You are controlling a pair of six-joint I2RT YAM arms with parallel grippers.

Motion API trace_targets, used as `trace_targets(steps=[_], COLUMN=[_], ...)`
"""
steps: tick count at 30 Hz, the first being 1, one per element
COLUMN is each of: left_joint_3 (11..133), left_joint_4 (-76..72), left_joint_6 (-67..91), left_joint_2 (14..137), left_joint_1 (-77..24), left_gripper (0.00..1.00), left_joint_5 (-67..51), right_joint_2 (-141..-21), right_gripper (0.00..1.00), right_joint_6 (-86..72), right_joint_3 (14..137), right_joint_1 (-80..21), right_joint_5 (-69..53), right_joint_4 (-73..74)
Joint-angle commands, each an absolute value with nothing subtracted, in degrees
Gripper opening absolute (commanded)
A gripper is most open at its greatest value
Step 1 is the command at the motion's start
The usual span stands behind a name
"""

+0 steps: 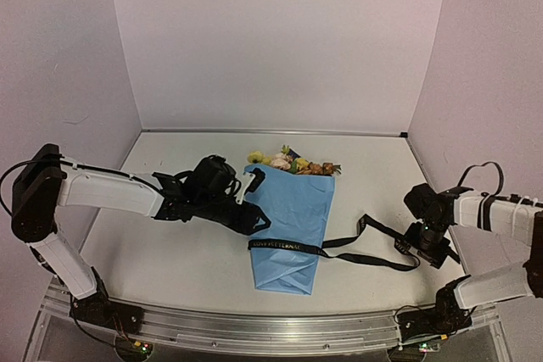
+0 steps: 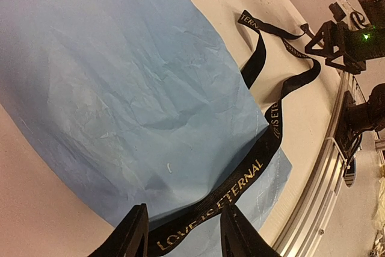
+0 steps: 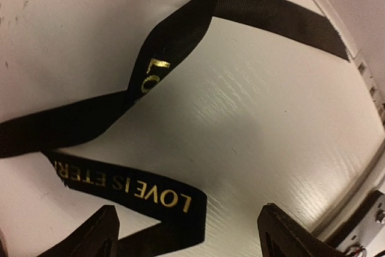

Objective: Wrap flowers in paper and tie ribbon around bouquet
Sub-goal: Cross the ribbon over the folded bouquet.

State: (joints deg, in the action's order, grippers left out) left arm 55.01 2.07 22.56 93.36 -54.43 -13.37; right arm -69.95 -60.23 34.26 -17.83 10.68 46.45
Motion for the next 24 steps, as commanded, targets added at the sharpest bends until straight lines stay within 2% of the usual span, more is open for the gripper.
trace_targets(steps=[1, 5, 15, 24], left_joint_3=[54.4, 53.7, 54.2, 53.6], left_joint_4=[0.2, 0.3, 1.7, 6.0], left_joint_6=[23.2, 23.3, 22.7, 21.5], left_joint_2=[90.4, 89.7, 90.1, 87.2], left_joint_1=[-54.4, -54.3, -54.3, -54.3], left_gripper=[0.43, 0.43, 0.43, 0.43], left_joint_5=[-13.7, -13.2, -13.7, -12.6], right_joint_2=[-72.4, -73.7, -72.9, -71.8], right_gripper=[0.83, 0.85, 0.86, 0.87], right_joint_6=[-60.4, -61.2, -62.0, -61.0], right_joint_3=[31.4, 29.9, 27.9, 30.7], right_joint_1=[-12.1, -7.5, 2.3, 4.7], right_joint_5=[5.8, 4.9, 4.9, 2.2], right_joint_4=[31.6, 25.4, 23.8, 23.1])
